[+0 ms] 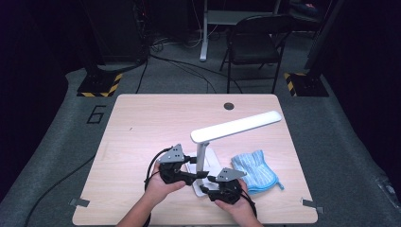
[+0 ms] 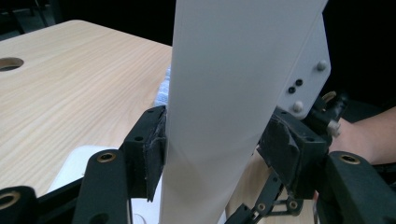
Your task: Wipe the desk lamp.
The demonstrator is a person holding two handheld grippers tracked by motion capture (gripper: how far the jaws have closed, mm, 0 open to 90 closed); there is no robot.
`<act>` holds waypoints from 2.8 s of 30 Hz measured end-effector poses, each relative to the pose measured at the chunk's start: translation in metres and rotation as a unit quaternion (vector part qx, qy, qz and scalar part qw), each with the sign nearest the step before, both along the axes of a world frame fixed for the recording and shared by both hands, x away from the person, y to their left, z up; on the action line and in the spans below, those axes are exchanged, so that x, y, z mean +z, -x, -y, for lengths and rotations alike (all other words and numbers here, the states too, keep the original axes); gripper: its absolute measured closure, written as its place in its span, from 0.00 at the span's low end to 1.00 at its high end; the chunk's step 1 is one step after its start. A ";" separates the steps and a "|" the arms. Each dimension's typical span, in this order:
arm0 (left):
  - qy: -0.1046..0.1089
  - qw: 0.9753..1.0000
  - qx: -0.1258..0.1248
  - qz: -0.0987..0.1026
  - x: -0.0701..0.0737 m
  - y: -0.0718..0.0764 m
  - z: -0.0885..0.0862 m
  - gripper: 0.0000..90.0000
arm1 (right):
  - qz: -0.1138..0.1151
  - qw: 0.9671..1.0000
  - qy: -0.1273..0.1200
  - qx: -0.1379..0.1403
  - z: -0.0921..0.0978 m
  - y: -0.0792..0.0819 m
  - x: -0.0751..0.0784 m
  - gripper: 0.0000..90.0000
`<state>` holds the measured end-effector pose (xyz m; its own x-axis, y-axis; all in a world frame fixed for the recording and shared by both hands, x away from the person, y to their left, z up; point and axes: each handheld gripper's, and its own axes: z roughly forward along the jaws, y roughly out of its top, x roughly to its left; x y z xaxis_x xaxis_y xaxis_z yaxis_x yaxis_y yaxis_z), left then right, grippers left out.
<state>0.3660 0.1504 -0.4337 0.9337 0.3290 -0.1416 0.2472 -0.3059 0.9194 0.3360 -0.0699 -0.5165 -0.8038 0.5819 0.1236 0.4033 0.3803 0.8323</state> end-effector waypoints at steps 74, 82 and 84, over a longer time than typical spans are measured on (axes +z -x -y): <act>-0.001 1.000 0.017 -0.016 -0.005 -0.001 -0.001 0.79 | -0.023 0.998 -0.022 -0.047 0.026 -0.019 -0.004 0.61; -0.006 1.000 0.030 -0.006 -0.004 -0.008 0.015 0.78 | 0.004 0.998 -0.020 -0.053 0.016 -0.011 0.002 0.42; -0.006 0.999 0.032 -0.011 -0.004 -0.010 0.020 0.76 | 0.025 0.998 -0.015 -0.062 0.013 -0.012 0.002 0.41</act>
<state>0.3756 0.1306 -0.4377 0.9070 0.3902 -0.1581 0.2874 -0.2993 0.9098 0.3479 -0.0830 -0.5142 -0.7314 0.6739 0.1042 0.4037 0.3047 0.8627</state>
